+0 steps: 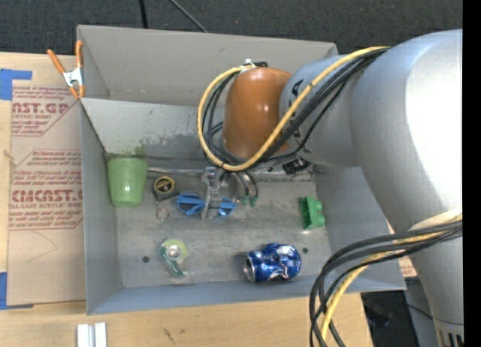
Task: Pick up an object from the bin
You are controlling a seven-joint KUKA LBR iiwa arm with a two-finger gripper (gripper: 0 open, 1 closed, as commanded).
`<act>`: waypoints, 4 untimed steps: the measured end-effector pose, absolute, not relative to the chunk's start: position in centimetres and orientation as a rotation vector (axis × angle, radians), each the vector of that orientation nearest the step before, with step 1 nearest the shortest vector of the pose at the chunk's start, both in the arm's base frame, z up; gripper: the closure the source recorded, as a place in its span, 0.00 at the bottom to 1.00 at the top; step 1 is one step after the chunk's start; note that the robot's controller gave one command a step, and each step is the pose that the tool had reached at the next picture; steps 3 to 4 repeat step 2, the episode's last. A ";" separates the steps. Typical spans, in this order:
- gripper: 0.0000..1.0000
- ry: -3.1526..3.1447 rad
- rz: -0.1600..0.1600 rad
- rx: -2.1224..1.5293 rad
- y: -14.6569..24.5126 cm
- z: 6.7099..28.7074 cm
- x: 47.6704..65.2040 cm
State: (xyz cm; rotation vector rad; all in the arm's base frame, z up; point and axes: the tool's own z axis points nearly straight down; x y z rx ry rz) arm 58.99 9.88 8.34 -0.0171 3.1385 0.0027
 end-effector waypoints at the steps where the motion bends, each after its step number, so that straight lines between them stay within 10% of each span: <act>1: 1.00 3.138 0.003 -0.017 9.9 10.1 59.1; 2: 1.00 3.132 0.004 -0.017 10.0 17.4 59.3; 4: 1.00 3.132 0.004 -0.017 10.0 17.4 59.3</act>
Offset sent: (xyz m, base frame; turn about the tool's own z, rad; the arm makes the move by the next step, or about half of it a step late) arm 0.0000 0.0000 0.0169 0.0000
